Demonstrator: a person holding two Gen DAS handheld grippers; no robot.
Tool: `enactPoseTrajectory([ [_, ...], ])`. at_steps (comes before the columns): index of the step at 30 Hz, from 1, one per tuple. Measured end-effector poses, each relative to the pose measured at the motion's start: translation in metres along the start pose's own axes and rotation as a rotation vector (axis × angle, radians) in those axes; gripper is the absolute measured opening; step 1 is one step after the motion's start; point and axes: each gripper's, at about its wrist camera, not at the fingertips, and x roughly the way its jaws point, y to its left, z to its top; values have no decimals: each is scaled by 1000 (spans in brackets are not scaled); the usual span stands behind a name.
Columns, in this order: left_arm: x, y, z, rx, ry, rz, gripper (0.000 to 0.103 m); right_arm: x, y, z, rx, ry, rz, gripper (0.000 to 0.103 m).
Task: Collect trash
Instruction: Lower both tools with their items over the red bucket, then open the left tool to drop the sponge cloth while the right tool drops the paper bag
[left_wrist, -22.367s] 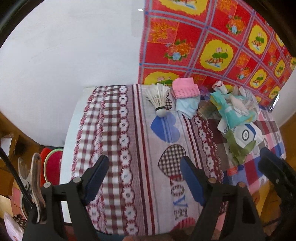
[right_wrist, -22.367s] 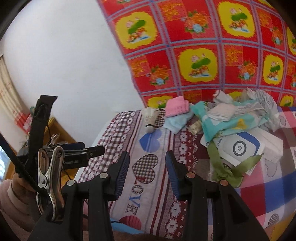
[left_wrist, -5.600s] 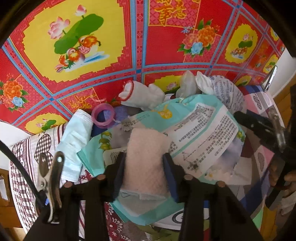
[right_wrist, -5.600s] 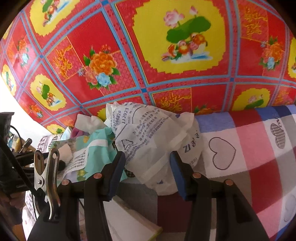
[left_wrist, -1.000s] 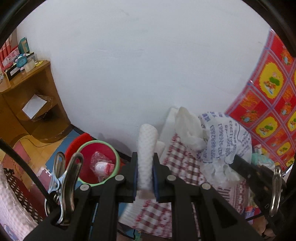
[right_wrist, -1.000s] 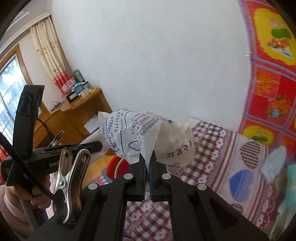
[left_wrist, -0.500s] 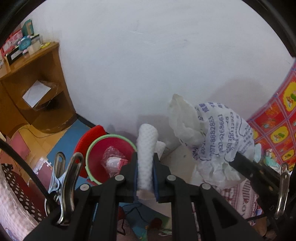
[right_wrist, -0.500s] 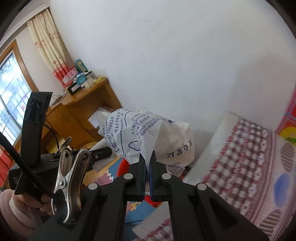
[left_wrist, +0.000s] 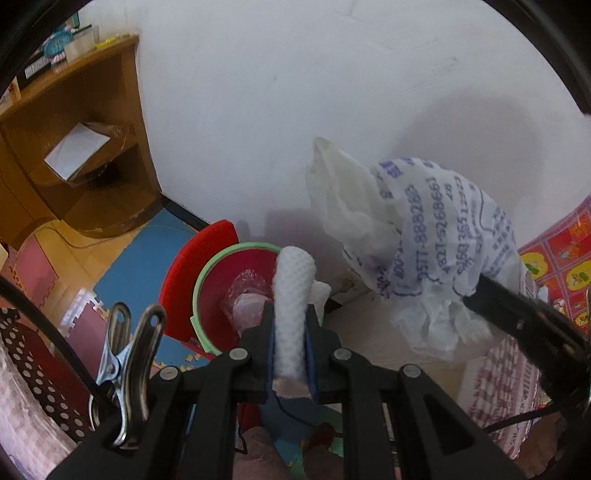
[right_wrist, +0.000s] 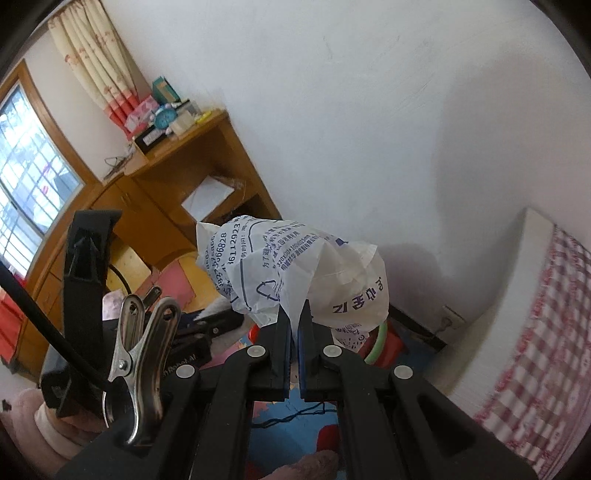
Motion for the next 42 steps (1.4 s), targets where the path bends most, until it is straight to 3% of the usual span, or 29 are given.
enactPoseTrajectory([
  [7, 49, 25, -5, -15, 41, -43, 14, 55, -4, 8, 19, 96, -26, 4],
  [15, 134, 47, -15, -62, 123, -74, 15, 116, -14, 10, 47, 182, -74, 4],
  [23, 194, 55, -21, -32, 176, -66, 15, 156, -30, 10, 94, 236, -95, 4],
  [26, 206, 58, -21, -38, 191, -58, 22, 161, -38, 7, 111, 245, -103, 4],
  [28, 211, 59, -20, -44, 201, -50, 34, 164, -41, 6, 122, 252, -109, 4],
  [33, 213, 58, -19, -27, 210, -40, 43, 173, -43, 4, 134, 273, -115, 4],
  [42, 205, 67, -17, -62, 216, -19, 43, 191, -49, 2, 165, 309, -113, 4],
])
